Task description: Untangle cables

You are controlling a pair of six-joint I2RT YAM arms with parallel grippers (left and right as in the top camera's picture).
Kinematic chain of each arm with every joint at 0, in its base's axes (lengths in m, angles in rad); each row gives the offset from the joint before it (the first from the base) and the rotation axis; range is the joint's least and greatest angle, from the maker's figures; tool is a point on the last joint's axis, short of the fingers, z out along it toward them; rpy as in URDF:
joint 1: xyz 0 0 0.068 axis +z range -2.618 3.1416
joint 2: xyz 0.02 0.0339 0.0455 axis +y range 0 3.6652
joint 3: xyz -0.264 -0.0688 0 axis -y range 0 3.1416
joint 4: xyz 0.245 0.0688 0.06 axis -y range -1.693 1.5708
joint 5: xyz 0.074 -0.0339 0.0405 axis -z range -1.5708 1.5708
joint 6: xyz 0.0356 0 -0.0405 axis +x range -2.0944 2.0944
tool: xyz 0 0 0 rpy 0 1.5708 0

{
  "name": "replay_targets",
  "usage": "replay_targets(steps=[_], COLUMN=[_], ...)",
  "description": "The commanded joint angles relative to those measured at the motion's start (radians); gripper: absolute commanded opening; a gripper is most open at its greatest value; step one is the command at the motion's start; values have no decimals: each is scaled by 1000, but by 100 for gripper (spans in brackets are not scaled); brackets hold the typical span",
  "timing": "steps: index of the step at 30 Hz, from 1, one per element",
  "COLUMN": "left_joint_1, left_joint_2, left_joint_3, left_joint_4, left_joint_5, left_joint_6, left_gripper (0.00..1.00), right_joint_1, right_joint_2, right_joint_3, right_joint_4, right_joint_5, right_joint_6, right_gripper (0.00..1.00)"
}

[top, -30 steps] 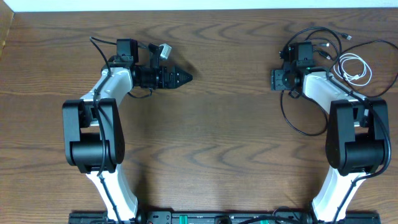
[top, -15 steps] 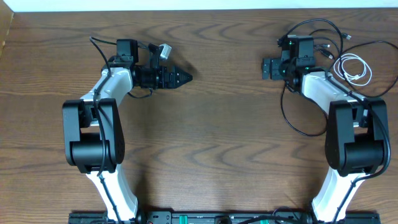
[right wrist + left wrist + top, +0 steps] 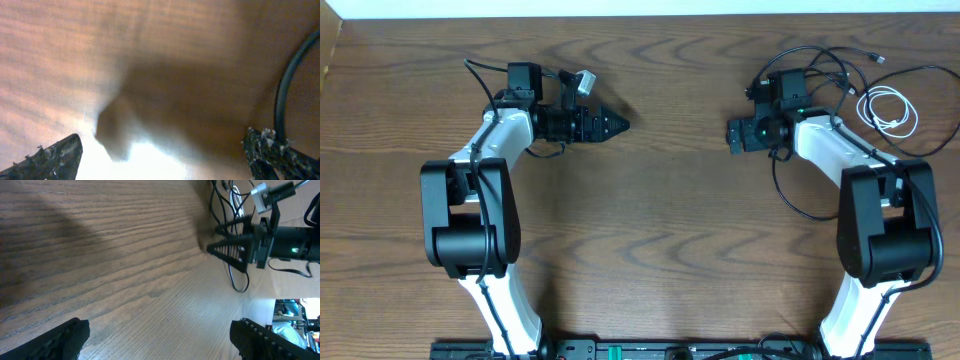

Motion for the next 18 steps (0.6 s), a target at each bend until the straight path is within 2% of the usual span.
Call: replay_targets(steps=[1,8,18], left_joint_1=[-2,-3,-2], left_joint_2=[-21,-21,-21], left_joint_3=[10,10,10], left_joint_4=[1,1,1], left_joint_5=[-8,-8,-8], left_joint_6=[6,6,6], left_gripper=[96,96,96], right_joint_1=[-2,-32,-145], right_joint_2=[-22,-22,-21], right_joint_3=[-8,-55,-67], right_joint_4=[-65,-106,-104], right_joint_5=[6,259,286], right_joint_6=[-56,-95,-94], right_gripper=[99,99,99])
